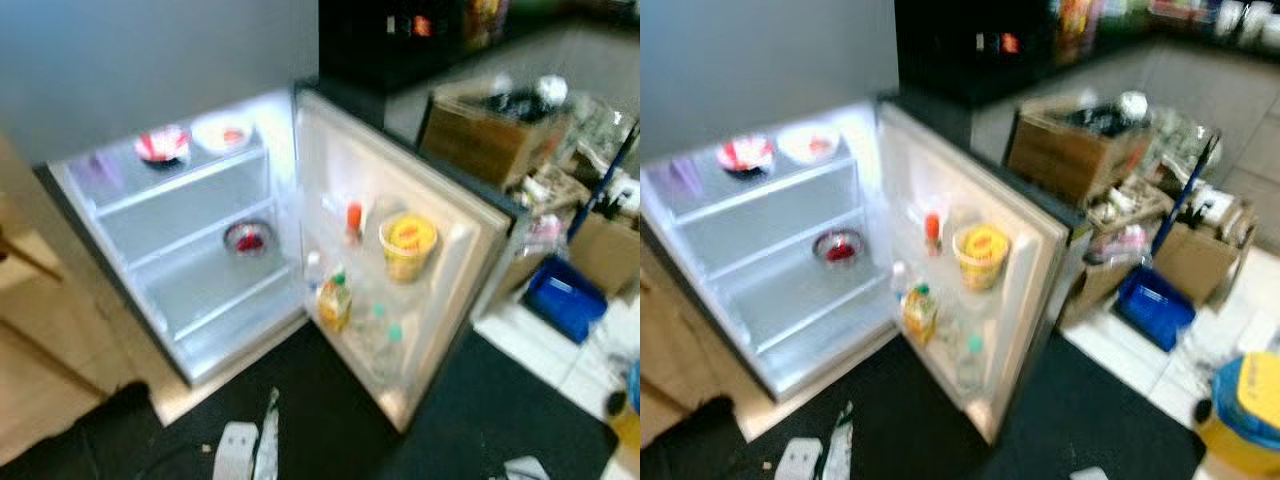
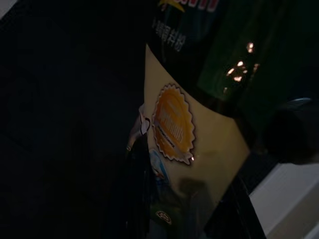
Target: Restocking fridge
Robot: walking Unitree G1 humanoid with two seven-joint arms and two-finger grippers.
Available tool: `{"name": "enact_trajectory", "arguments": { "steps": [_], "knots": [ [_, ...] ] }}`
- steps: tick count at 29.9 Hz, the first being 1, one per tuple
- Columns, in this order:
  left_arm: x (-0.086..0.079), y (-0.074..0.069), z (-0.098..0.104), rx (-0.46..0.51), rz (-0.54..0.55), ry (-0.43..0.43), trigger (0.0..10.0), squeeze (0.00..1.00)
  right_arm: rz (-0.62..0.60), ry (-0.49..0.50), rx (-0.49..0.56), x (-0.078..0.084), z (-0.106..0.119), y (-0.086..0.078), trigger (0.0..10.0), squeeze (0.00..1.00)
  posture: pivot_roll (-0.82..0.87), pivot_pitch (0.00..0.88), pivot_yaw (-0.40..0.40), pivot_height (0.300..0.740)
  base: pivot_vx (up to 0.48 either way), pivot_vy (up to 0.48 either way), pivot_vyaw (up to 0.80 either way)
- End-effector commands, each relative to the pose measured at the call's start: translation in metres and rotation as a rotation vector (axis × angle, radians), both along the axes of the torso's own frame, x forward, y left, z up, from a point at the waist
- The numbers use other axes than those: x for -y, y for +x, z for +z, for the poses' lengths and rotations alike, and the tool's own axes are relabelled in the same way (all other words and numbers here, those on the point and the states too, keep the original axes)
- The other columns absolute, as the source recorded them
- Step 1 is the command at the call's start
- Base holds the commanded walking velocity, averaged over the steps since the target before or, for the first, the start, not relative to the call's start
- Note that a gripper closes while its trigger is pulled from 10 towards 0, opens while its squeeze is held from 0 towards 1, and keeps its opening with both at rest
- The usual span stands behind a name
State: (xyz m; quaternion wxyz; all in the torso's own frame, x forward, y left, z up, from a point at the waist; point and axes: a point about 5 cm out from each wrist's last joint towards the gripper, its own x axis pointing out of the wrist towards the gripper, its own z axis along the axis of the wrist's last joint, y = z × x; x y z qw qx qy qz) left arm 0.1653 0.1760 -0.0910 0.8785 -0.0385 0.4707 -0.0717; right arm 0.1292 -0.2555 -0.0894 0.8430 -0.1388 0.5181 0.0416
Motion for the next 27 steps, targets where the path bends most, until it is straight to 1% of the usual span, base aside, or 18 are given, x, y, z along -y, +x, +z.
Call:
{"name": "enact_trajectory", "arguments": {
  "steps": [1, 2, 3, 4, 6, 7, 9, 10, 12, 13, 14, 15, 19, 21, 23, 24, 26, 27],
  "knots": [
    [-0.006, -0.007, -0.002, -0.019, 0.014, 0.014, 10.0, 0.0, 0.047, 0.045, 0.039, -0.009, 0.001, 0.008, 10.0, 0.0, -0.12, 0.085, -0.015, 0.74, 0.0, 0.0, 0.0],
    [-0.006, -0.007, -0.003, -0.021, 0.013, 0.013, 10.0, 0.0, 0.08, 0.088, 0.086, -0.013, 0.006, 0.018, 10.0, 0.0, -0.13, 0.088, -0.012, 0.74, 0.0, 0.0, 0.0],
    [-0.006, -0.007, -0.003, -0.021, 0.013, 0.013, 10.0, 0.0, 0.08, 0.088, 0.086, -0.013, 0.006, 0.018, 10.0, 0.0, -0.13, 0.088, -0.012, 0.74, 0.0, 0.0, 0.0],
    [-0.006, -0.008, -0.003, -0.022, 0.013, 0.012, 10.0, 0.0, 0.104, 0.116, 0.118, -0.016, 0.009, 0.026, 10.0, 0.0, -0.13, 0.088, -0.012, 0.74, 0.0, 0.0, 0.0],
    [-0.005, -0.009, -0.003, -0.025, 0.01, 0.012, 10.0, 0.0, 0.155, 0.245, 0.198, -0.026, 0.02, 0.046, 10.0, 0.0, -0.13, 0.095, -0.009, 0.74, 0.0, 0.0, 0.0],
    [-0.005, -0.009, -0.003, -0.025, 0.01, 0.012, 10.0, 0.0, 0.155, 0.245, 0.198, -0.026, 0.02, 0.046, 10.0, 0.0, -0.13, 0.095, -0.009, 0.74, 0.0, 0.0, 0.0],
    [-0.005, -0.009, -0.003, -0.027, 0.007, 0.012, 10.0, 0.0, 0.216, 0.405, 0.275, -0.037, 0.034, 0.069, 10.0, 0.0, -0.13, 0.1, -0.009, 0.74, 0.0, 0.0, 0.0],
    [-0.005, -0.009, -0.003, -0.027, 0.007, 0.012, 10.0, 0.0, 0.216, 0.405, 0.275, -0.037, 0.034, 0.069, 10.0, 0.0, -0.13, 0.1, -0.009, 0.74, 0.0, 0.0, 0.0],
    [-0.005, -0.01, -0.004, -0.029, 0.006, 0.012, 10.0, 0.0, 0.288, 0.565, 0.335, -0.048, 0.05, 0.088, 10.0, 0.0, -0.13, 0.104, -0.011, 0.74, 0.0, 0.0, 0.0],
    [-0.005, -0.01, -0.004, -0.029, 0.006, 0.012, 10.0, 0.0, 0.288, 0.565, 0.335, -0.048, 0.05, 0.088, 10.0, 0.0, -0.13, 0.104, -0.011, 0.74, 0.0, 0.0, 0.0],
    [-0.004, -0.011, -0.004, -0.029, 0.006, 0.011, 10.0, 0.0, 0.413, 0.716, 0.362, -0.06, 0.067, 0.102, 10.0, 0.0, -0.13, 0.108, -0.013, 0.74, 0.0, 0.0, 0.0],
    [-0.004, -0.011, -0.004, -0.029, 0.006, 0.011, 10.0, 0.0, 0.413, 0.716, 0.362, -0.06, 0.067, 0.102, 10.0, 0.0, -0.13, 0.108, -0.013, 0.74, 0.0, 0.0, 0.0],
    [-0.004, -0.011, -0.004, -0.029, 0.007, 0.009, 10.0, 0.0, 0.51, 0.803, 0.366, -0.068, 0.077, 0.109, 10.0, 0.0, -0.13, 0.11, -0.017, 0.74, 0.0, 0.0, 0.0],
    [-0.004, -0.013, -0.005, -0.033, 0.011, 0.007, 10.0, 0.0, 0.593, 0.867, 0.408, -0.077, 0.093, 0.121, 10.0, 0.0, -0.12, 0.111, -0.022, 0.74, 0.0, 0.0, 0.0],
    [-0.003, -0.015, -0.006, -0.036, 0.015, 0.004, 10.0, 0.0, 0.607, 0.835, 0.514, -0.082, 0.108, 0.138, 10.0, 0.0, -0.12, 0.112, -0.025, 0.74, 0.0, 0.0, 0.0],
    [-0.003, -0.015, -0.006, -0.038, 0.016, 0.003, 10.0, 0.0, 0.582, 0.787, 0.572, -0.081, 0.115, 0.148, 10.0, 0.0, -0.12, 0.112, -0.026, 0.74, 0.0, 0.0, 0.0],
    [-0.002, -0.016, -0.006, -0.039, 0.017, 0.002, 10.0, 0.0, 0.55, 0.715, 0.639, -0.078, 0.125, 0.16, 10.0, 0.0, -0.12, 0.111, -0.028, 0.74, 0.0, 0.0, 0.0],
    [-0.002, -0.016, -0.006, -0.039, 0.017, 0.002, 10.0, 0.0, 0.55, 0.715, 0.639, -0.078, 0.125, 0.16, 10.0, 0.0, -0.12, 0.111, -0.028, 0.74, 0.0, 0.0, 0.0]
  ]
}}
